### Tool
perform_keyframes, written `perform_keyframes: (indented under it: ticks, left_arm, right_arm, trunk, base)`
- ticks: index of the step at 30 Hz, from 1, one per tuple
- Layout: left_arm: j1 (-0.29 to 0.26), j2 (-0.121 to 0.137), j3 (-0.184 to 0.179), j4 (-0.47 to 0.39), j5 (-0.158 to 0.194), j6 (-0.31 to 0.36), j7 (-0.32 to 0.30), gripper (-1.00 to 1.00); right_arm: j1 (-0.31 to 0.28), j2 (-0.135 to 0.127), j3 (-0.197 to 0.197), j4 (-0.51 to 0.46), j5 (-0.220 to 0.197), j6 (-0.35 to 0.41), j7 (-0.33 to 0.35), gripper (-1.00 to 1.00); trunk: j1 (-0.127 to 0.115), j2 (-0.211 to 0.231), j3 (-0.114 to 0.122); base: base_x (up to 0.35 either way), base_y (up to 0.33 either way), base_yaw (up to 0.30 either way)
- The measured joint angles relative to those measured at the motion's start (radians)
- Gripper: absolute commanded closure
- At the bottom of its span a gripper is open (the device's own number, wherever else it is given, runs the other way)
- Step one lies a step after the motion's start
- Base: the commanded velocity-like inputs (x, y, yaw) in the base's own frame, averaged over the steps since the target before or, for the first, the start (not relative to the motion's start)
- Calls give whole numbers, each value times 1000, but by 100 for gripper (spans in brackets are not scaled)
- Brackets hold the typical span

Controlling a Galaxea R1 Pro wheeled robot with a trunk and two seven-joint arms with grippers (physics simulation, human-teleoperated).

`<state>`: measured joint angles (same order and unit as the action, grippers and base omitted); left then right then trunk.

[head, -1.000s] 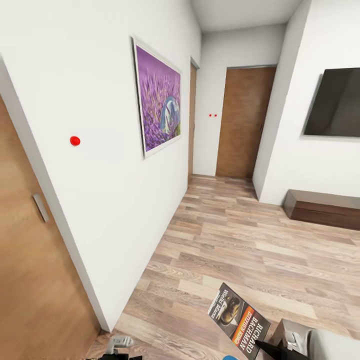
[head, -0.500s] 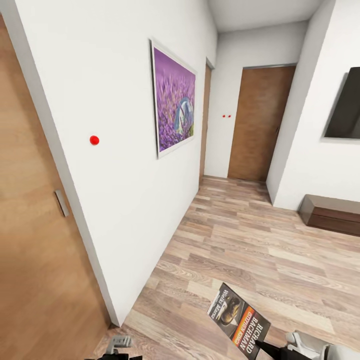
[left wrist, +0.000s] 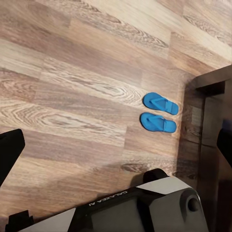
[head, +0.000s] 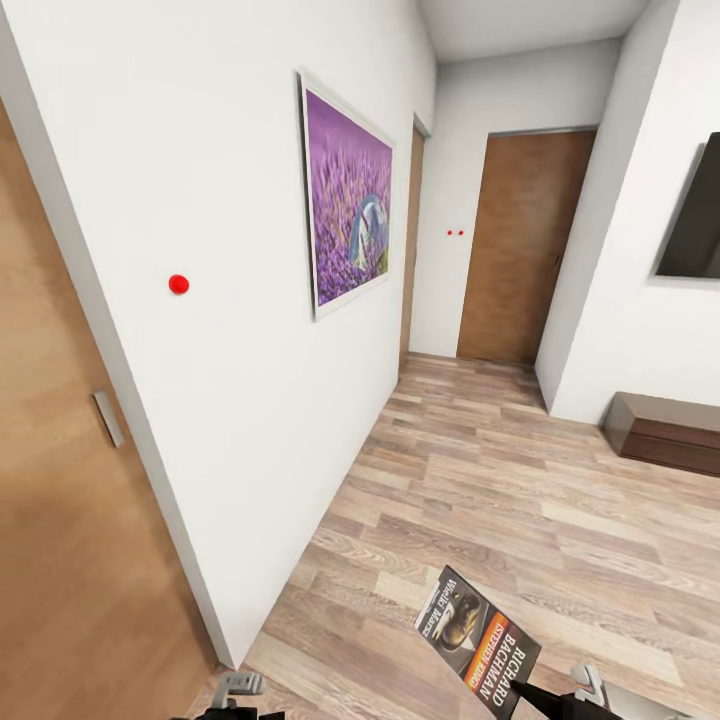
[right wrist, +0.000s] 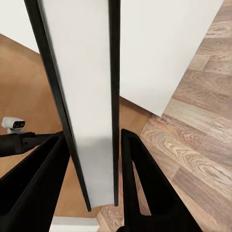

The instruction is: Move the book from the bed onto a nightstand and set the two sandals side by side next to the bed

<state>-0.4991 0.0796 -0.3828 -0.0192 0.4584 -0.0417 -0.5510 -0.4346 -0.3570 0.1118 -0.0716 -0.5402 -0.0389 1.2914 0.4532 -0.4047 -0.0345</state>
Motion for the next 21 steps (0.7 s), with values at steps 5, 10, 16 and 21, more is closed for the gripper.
perform_keyframes:
  ticks: [5, 10, 16, 21]
  left_arm:
    - [0, 0, 0, 0, 0, 0, 0, -100]
    - [0, 0, 0, 0, 0, 0, 0, -100]
    - [0, -15, -4, -1, -21, 1, 12, -100]
    - [0, -29, -6, -2, -107, 3, 94, -100]
  right_arm:
    - [0, 0, 0, -1, 0, 0, 0, 100]
    - [0, 0, 2, -1, 0, 0, 0, 100]
    - [0, 0, 2, 0, 0, 0, 0, 100]
    - [0, 0, 3, 0, 0, 0, 0, 100]
  trunk:
    - [0, 0, 0]
    - [-1, 0, 0]
    - [0, 0, 0]
    - [0, 0, 0]
  base:
    - [173, 109, 0]
    - [286, 122, 0]
    - [249, 36, 0]
    - [161, 4, 0]
